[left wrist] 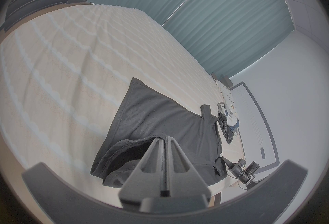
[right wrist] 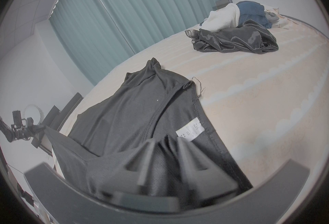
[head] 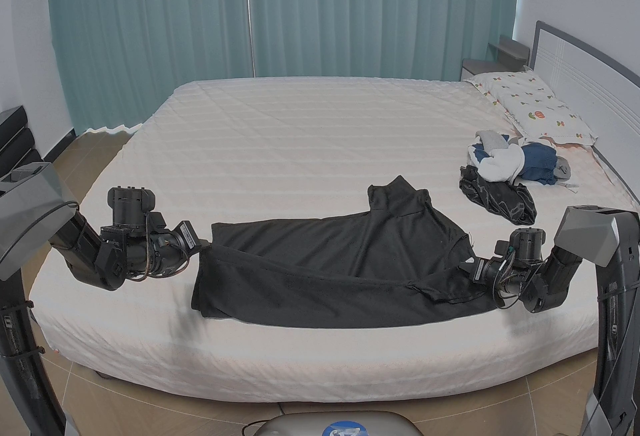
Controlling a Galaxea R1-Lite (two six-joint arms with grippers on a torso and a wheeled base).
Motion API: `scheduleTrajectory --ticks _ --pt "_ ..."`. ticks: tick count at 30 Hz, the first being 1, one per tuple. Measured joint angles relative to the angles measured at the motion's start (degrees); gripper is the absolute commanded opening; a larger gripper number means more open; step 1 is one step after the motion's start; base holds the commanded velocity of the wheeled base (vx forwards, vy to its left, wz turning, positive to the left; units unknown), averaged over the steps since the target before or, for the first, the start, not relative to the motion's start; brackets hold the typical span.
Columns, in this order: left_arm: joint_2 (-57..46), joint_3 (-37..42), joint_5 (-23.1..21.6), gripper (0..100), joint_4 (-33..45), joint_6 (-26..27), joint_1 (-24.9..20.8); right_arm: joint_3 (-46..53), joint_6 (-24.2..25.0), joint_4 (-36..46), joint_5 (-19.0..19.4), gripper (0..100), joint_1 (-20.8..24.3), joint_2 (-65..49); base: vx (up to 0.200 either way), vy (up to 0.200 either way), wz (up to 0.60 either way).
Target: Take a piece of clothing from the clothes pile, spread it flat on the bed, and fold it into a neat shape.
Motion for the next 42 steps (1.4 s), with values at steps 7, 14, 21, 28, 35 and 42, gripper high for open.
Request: scheduleTrajectory --ticks 7,14,21,28,35,42 --pt "0.0 0.0 0.0 0 0.0 0.0 0.0 0.2 -0.4 -0.2 -0.2 0 -0.5 0.3 0.000 0.000 0.00" --pt "-0.1 0.1 0.1 0 0.0 0.0 0.0 2.5 2.7 -3.6 0.1 0 -0.7 -1.0 0.000 0.000 0.00" --pt "-1.2 0.9 0.5 0 0.2 0.4 0.0 8.4 5.7 -8.5 0.2 0 -1.0 -5.2 0.000 0.000 0.00" --pt "-4.0 2.3 0.6 0 6.0 1.7 0.6 17.2 9.6 -13.3 1.4 0 -1.6 -12.1 0.000 0.000 0.00" --pt "-8.8 8.2 0.6 0 6.7 2.2 1.5 26.0 12.3 -17.7 3.9 0 -2.7 -19.2 0.000 0.000 0.00" --pt "-13.9 14.9 0.5 0 6.7 2.2 1.7 35.1 13.2 -24.6 6.6 0 -3.8 -24.1 0.000 0.000 0.00"
